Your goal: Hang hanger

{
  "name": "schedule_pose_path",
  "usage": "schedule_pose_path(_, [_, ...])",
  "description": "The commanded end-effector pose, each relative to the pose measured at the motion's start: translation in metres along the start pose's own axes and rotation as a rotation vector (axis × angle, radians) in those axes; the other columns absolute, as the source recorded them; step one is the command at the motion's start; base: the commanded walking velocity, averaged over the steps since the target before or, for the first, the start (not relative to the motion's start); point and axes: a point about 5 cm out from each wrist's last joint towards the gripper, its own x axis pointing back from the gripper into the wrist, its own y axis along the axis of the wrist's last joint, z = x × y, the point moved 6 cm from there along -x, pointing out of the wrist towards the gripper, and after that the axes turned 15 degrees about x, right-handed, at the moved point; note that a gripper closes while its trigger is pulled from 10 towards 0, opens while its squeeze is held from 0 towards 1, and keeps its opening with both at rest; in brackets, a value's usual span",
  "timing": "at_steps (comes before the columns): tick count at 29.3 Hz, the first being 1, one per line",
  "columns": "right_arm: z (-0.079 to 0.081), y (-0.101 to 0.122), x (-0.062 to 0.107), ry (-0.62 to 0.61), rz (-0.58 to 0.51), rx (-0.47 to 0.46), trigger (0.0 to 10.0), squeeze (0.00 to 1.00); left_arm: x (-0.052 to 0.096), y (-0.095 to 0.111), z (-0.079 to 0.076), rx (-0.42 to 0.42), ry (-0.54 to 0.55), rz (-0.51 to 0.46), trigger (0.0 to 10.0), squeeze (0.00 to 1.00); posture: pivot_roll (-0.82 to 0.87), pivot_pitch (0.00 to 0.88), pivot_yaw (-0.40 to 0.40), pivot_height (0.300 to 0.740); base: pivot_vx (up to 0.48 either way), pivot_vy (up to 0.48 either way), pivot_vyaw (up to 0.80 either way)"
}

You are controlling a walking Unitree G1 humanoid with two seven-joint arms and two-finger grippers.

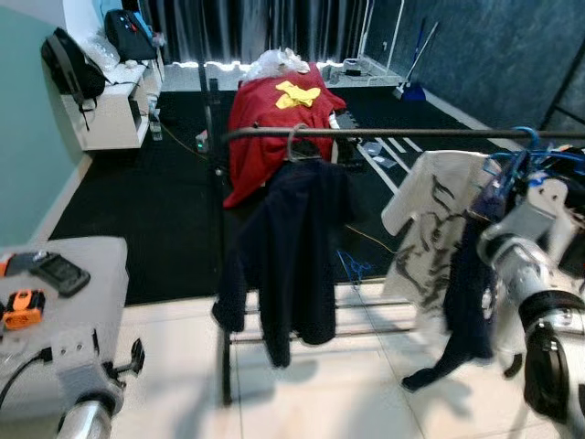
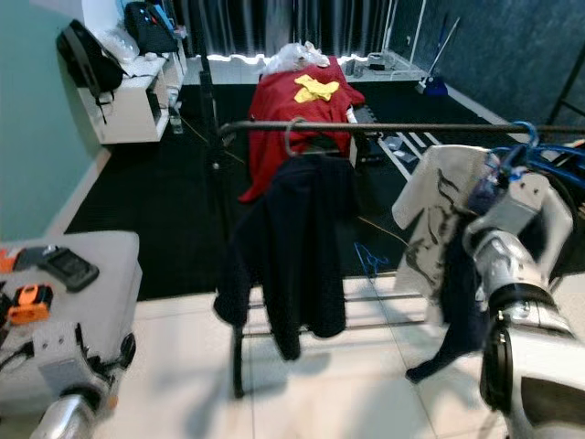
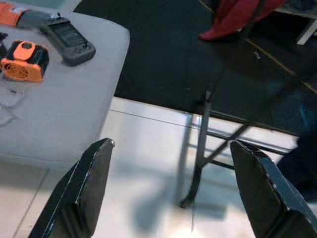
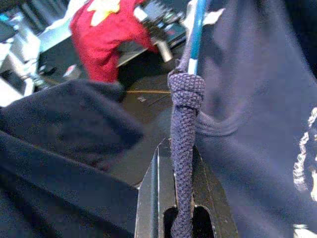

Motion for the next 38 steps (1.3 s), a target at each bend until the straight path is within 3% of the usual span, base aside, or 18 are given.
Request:
schedule_pose_path(1, [0.009,0.016,0.000,0.080,-0.018,-0.006,10.0,0.00,-0.001,-0.003,0.000,0.003,-0.001,0.012,10.0,0.00,-0.08,0.013,-0.054,0.736,0.480,0.000,0.00])
schedule_pose_path(2, [0.009,0.016,0.000,0.080,-0.018,-0.006,10.0,0.00,-0.001,-0.003,0.000,0.003,-0.001,0.012,10.0,0.00,-0.08,0.013,-0.054,0.736,0.480,0.000,0.00])
schedule_pose_path(3, [0.023,0.014,0.000,0.163,0.014,0.014,10.0,0.00,-0.001,-0.003,0.000,0.004,0.002,0.012,10.0,0.00,-0.08,0.014,-0.050,0.736,0.480,0.000,0.00])
schedule_pose_path(4, [0.023,0.014,0.000,0.163,0.014,0.014,10.0,0.00,-0.001,-0.003,0.000,0.004,0.002,0.012,10.0,0.00,-0.08,0.014,-0.050,0.736,0.480,0.000,0.00])
schedule_pose_path(5, [0.036,0.008,0.001,0.242,0.066,0.024,10.0,0.00,-0.001,-0.004,0.001,0.005,0.010,0.014,10.0,0.00,-0.08,0.014,-0.050,0.736,0.368,0.000,0.00])
schedule_pose_path(6, [0.036,0.008,0.001,0.242,0.066,0.024,10.0,0.00,-0.001,-0.004,0.001,0.005,0.010,0.014,10.0,0.00,-0.08,0.014,-0.050,0.736,0.368,0.000,0.00])
schedule_pose_path(8, [0.052,0.003,0.005,0.348,0.120,0.023,10.0,0.00,-0.002,-0.004,0.003,0.003,0.023,0.015,10.0,0.00,-0.08,0.015,-0.049,0.736,0.184,0.000,0.00])
schedule_pose_path(16, [0.059,0.010,0.007,0.393,0.101,0.002,10.0,0.00,-0.002,-0.004,0.005,0.008,0.033,0.014,10.0,0.00,-0.08,0.013,-0.046,0.736,0.000,0.000,0.00])
schedule_pose_path(18, [0.072,0.030,0.012,0.493,0.033,0.027,10.0,0.00,-0.003,-0.004,0.008,0.017,0.043,0.014,10.0,0.00,-0.08,0.012,-0.042,0.736,0.000,0.000,0.00])
schedule_pose_path(21, [0.072,0.028,0.012,0.489,0.064,0.057,10.0,0.00,-0.003,-0.005,0.008,0.019,0.043,0.020,10.0,0.00,-0.09,0.010,-0.041,0.736,0.000,0.000,0.00])
schedule_pose_path(22, [0.052,0.004,0.008,0.354,0.197,0.113,10.0,0.00,-0.003,-0.007,0.008,0.015,0.042,0.033,10.0,0.00,-0.08,0.010,-0.039,0.736,0.000,0.000,0.00])
schedule_pose_path(24, [0.052,0.004,0.008,0.354,0.197,0.113,10.0,0.00,-0.003,-0.007,0.008,0.015,0.042,0.033,10.0,0.00,-0.08,0.010,-0.039,0.736,0.000,0.000,0.00])
schedule_pose_path(26, [0.030,-0.020,0.009,0.245,0.299,0.127,10.0,0.00,-0.003,-0.009,0.009,0.011,0.039,0.044,10.0,0.00,-0.08,0.010,-0.039,0.736,0.000,0.000,0.00])
schedule_pose_path(28, [0.025,-0.030,0.012,0.228,0.341,0.131,10.0,0.00,-0.002,-0.010,0.008,0.009,0.036,0.048,10.0,0.00,-0.08,0.011,-0.038,0.736,0.000,0.000,0.00])
schedule_pose_path(34, [0.019,-0.043,0.016,0.226,0.390,0.154,10.0,0.00,-0.001,-0.012,0.006,0.007,0.027,0.053,10.0,0.00,-0.08,0.016,-0.036,0.736,0.000,0.000,0.00])
schedule_pose_path(38, [-0.007,-0.054,0.020,0.126,0.398,0.185,10.0,0.04,-0.001,-0.012,0.003,0.001,0.007,0.053,10.0,0.00,-0.08,0.021,-0.035,0.736,0.000,0.000,0.00])
